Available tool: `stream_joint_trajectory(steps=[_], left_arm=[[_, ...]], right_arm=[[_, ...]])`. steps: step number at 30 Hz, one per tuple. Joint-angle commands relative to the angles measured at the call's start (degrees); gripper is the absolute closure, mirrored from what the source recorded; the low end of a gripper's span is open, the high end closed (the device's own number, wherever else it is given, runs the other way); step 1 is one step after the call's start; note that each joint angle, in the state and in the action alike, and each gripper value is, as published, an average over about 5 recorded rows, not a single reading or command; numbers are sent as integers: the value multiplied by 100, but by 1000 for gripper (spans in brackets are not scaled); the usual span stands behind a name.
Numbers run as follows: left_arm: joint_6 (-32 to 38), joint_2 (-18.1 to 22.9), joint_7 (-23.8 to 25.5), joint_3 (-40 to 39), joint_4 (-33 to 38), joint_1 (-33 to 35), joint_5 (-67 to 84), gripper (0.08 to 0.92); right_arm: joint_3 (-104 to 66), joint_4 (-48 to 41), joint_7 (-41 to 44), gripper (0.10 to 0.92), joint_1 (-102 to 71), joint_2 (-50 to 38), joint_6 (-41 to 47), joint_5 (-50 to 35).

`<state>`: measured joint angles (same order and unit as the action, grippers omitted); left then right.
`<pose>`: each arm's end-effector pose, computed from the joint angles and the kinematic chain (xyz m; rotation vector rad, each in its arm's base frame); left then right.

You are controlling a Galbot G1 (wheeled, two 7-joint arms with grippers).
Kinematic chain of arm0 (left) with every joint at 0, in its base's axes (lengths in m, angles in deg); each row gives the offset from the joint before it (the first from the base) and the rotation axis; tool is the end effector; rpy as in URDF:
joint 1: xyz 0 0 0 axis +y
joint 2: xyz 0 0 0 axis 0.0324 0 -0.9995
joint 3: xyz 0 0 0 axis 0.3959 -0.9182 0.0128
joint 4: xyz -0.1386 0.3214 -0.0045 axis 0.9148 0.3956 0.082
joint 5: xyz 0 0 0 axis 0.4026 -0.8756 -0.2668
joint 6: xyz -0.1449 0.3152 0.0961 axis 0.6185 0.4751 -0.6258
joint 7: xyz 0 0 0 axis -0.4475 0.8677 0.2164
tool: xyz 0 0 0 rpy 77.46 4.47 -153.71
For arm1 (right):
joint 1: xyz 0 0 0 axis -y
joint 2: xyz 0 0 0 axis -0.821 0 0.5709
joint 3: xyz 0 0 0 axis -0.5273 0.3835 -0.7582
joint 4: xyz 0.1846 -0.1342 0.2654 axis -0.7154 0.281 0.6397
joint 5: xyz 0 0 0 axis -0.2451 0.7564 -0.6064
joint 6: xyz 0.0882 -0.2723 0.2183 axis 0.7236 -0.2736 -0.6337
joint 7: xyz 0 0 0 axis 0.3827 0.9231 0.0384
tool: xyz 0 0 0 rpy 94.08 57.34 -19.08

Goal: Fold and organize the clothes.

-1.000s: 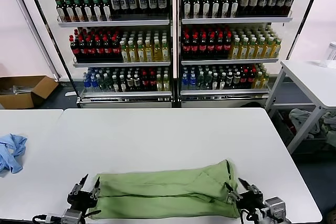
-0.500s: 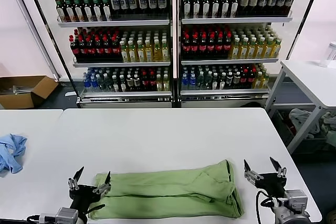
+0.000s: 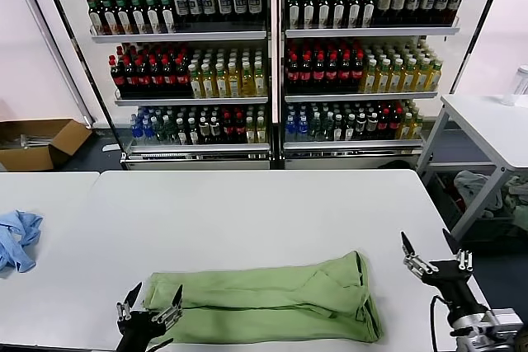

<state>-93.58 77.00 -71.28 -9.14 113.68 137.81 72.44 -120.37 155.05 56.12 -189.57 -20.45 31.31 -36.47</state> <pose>0.1094 0.0467 -0.2759 -0.0287 -2.7683 -0.0649 0.1625 -0.1387 -0.2373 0.0201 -3.0766 0.0923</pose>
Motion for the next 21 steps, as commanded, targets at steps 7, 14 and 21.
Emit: stream_joint_trajectory(steps=[7,14,21], left_arm=[[66,67,-17,87,-697,-485,1249,177],[-74,53,-6,184,-856,-639,1654,177],[-34,111,26,120,-1057,-635,1738,177]], right_arm=[[-359,-212,377,203,-220,5,-686,-169],[-360,-200,373,203,-199,-16,-674,-162],[-335,-171,377,203,-175,-19,-658,-163]])
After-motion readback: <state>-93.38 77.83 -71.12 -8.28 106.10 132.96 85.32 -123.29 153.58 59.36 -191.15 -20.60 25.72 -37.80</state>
